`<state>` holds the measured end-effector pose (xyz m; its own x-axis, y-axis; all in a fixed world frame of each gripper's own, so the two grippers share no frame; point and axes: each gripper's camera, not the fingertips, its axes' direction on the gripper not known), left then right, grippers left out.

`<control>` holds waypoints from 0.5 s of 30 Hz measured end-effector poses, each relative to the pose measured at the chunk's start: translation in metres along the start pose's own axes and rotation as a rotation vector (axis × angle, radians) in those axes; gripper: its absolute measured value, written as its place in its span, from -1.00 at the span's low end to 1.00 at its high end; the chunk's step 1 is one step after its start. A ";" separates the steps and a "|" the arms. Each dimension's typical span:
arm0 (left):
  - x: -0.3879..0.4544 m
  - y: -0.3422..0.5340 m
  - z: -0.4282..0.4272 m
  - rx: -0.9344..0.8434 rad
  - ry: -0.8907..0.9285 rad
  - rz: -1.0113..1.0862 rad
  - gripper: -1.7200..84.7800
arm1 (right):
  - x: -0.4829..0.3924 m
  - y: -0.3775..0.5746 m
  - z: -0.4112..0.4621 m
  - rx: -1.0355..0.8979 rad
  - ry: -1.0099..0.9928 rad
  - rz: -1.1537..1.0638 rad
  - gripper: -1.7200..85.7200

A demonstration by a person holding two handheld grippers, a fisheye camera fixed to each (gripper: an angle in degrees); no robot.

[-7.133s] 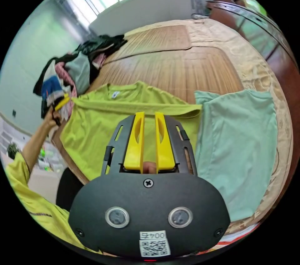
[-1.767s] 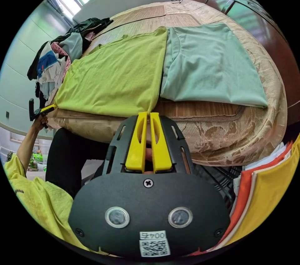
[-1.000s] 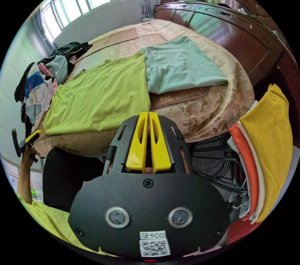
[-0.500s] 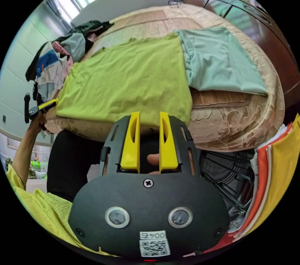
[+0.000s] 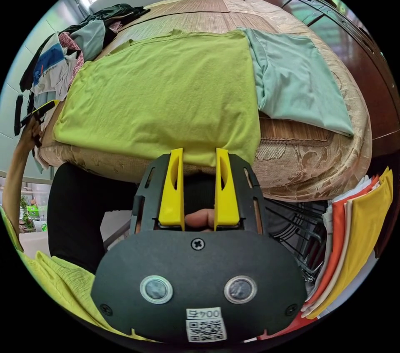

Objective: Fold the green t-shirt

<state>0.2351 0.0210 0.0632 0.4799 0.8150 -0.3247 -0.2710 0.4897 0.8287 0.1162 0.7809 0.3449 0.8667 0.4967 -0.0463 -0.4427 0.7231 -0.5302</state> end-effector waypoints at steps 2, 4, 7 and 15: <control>-0.017 -0.020 0.015 -0.033 -0.024 -0.021 -0.95 | -0.003 -0.001 0.003 0.000 0.008 -0.002 -0.69; -0.031 -0.029 0.024 -0.031 0.014 -0.044 -0.95 | -0.005 -0.003 0.007 0.000 0.016 -0.003 -0.69; -0.044 -0.041 0.035 -0.014 0.131 -0.060 -0.95 | -0.009 -0.004 0.011 0.001 0.027 -0.011 -0.69; -0.046 -0.061 0.067 -0.053 0.138 -0.035 -0.88 | -0.014 -0.008 0.017 -0.002 0.024 -0.011 -0.70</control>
<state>0.2856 -0.0677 0.0581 0.3718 0.8302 -0.4154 -0.3019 0.5312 0.7916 0.1040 0.7764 0.3647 0.8766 0.4774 -0.0609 -0.4332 0.7275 -0.5321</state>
